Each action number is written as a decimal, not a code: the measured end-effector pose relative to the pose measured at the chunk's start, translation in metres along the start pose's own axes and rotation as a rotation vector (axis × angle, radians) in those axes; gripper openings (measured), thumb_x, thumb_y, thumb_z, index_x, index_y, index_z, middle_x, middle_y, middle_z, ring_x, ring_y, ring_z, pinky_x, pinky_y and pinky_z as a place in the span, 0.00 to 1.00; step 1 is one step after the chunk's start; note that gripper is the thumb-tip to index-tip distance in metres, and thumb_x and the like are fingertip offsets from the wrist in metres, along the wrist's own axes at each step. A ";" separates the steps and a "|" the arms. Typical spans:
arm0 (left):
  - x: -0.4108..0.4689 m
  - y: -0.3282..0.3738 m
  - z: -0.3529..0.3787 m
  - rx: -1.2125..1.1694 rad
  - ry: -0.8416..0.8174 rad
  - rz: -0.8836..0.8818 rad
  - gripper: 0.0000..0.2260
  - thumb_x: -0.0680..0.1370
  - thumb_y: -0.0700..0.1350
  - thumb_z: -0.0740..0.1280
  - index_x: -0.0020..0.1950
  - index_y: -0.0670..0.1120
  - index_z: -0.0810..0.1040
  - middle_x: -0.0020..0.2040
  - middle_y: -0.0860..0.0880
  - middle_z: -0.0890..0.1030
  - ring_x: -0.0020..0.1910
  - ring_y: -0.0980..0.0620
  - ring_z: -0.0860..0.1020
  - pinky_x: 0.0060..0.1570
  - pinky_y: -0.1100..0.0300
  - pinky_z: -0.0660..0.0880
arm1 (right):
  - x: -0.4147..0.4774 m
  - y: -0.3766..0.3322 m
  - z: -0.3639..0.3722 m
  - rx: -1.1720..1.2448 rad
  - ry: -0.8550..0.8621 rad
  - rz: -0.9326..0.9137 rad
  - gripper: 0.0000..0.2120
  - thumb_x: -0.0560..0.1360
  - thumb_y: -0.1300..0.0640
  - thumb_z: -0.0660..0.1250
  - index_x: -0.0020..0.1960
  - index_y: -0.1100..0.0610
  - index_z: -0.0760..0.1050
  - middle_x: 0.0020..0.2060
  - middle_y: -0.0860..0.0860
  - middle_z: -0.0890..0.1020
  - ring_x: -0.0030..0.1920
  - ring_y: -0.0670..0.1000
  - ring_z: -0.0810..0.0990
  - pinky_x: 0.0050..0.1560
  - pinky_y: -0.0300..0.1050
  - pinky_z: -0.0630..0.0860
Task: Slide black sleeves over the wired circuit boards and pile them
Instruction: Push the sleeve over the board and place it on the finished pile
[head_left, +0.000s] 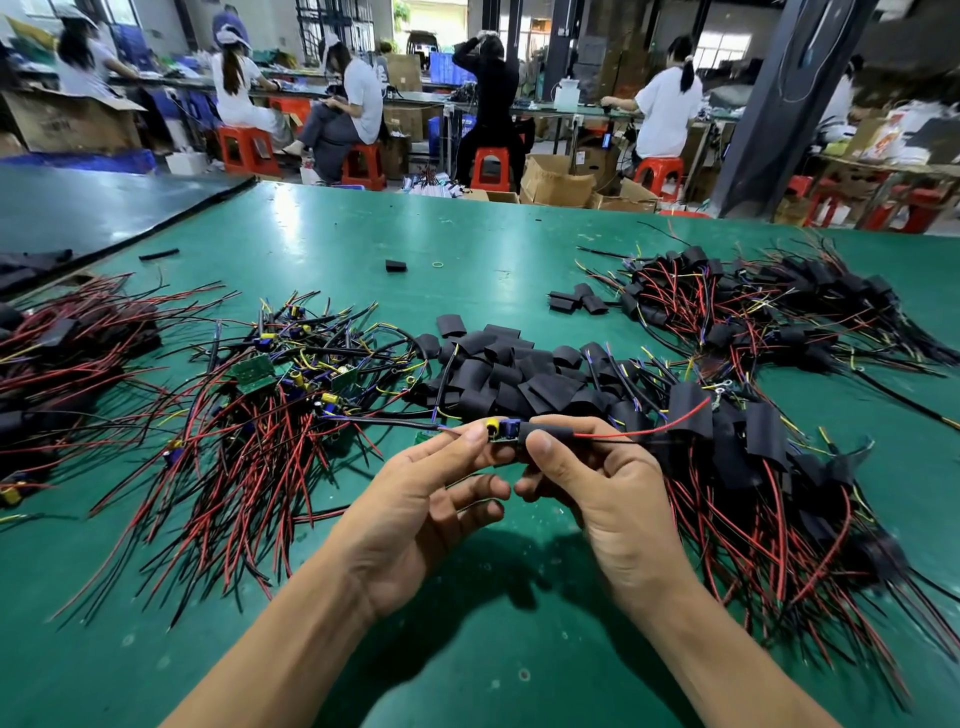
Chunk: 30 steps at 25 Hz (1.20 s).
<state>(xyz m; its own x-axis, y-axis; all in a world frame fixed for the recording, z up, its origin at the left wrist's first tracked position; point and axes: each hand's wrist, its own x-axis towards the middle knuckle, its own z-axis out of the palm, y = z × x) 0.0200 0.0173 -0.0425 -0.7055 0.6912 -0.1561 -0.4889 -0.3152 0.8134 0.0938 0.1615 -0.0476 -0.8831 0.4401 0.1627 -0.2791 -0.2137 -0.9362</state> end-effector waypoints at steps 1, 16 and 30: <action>0.000 0.000 0.000 0.011 -0.007 -0.006 0.10 0.68 0.50 0.75 0.46 0.49 0.87 0.43 0.50 0.84 0.34 0.55 0.80 0.35 0.63 0.78 | 0.000 0.001 0.002 0.041 0.005 0.016 0.14 0.62 0.53 0.79 0.45 0.56 0.85 0.38 0.58 0.85 0.30 0.52 0.81 0.36 0.41 0.79; -0.003 0.005 -0.006 0.311 -0.034 0.176 0.12 0.70 0.52 0.71 0.51 0.50 0.86 0.41 0.49 0.84 0.35 0.52 0.80 0.35 0.64 0.76 | -0.001 0.004 0.005 0.183 0.009 0.092 0.23 0.56 0.49 0.85 0.47 0.58 0.85 0.41 0.59 0.85 0.31 0.51 0.81 0.37 0.41 0.80; -0.006 0.002 -0.002 0.397 -0.016 0.268 0.13 0.71 0.50 0.71 0.53 0.49 0.85 0.41 0.46 0.84 0.35 0.52 0.79 0.34 0.64 0.75 | -0.002 0.002 0.008 0.216 0.017 0.126 0.19 0.63 0.53 0.78 0.48 0.63 0.80 0.38 0.58 0.83 0.29 0.49 0.79 0.33 0.39 0.78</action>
<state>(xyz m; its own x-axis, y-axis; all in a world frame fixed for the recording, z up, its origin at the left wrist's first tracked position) 0.0220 0.0114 -0.0405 -0.7705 0.6304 0.0940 -0.0549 -0.2126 0.9756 0.0922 0.1531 -0.0473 -0.9101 0.4122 0.0420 -0.2428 -0.4486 -0.8601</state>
